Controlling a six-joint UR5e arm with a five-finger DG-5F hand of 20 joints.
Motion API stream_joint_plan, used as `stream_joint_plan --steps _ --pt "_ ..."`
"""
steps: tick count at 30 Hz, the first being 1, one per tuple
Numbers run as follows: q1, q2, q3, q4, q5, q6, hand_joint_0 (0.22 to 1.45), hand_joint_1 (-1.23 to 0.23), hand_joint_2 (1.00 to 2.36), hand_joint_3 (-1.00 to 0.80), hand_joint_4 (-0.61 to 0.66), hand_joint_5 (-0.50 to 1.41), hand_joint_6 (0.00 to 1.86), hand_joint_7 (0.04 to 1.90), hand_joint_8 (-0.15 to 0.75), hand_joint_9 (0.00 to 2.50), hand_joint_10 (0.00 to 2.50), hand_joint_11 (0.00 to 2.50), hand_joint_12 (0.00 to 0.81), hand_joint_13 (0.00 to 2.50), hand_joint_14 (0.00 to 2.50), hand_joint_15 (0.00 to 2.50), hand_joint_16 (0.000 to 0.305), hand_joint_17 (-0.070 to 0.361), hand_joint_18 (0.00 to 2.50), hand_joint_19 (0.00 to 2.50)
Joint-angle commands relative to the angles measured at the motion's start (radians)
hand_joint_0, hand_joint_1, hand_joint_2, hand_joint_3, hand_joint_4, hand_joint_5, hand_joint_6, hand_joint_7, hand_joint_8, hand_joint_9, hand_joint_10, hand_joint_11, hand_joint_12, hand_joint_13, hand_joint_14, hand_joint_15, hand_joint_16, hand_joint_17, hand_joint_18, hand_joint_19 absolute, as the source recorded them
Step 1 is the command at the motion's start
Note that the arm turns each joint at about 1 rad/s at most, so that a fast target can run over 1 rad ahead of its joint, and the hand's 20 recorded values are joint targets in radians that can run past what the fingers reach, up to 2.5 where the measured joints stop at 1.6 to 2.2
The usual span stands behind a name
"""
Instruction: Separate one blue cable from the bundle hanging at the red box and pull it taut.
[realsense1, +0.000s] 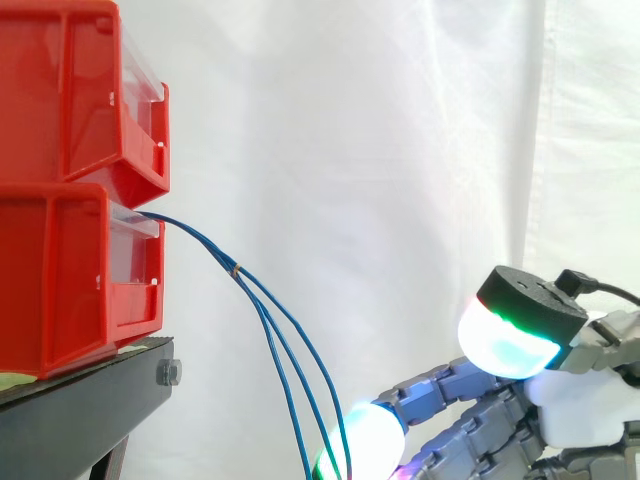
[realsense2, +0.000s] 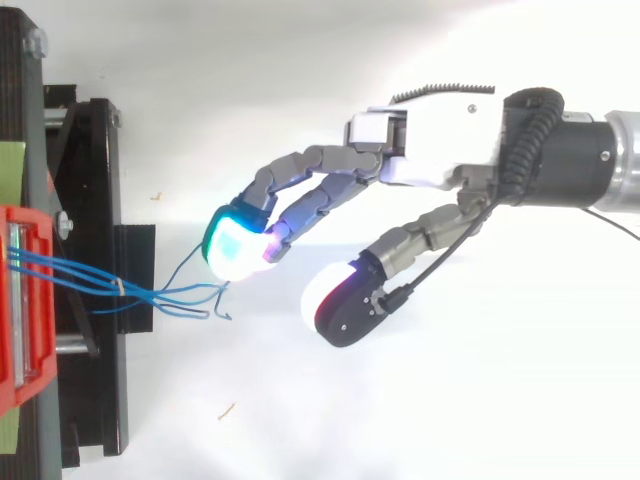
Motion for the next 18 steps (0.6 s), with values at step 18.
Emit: stream_joint_plan --steps 18 --pt "-0.038 -0.073 0.105 0.027 -0.073 0.046 0.52 -0.70 1.00 -0.50 0.23 -0.18 0.50 0.77 0.270 0.72 0.01 0.28 0.316 0.62 0.01 0.17 0.032 0.071 0.51 0.20"
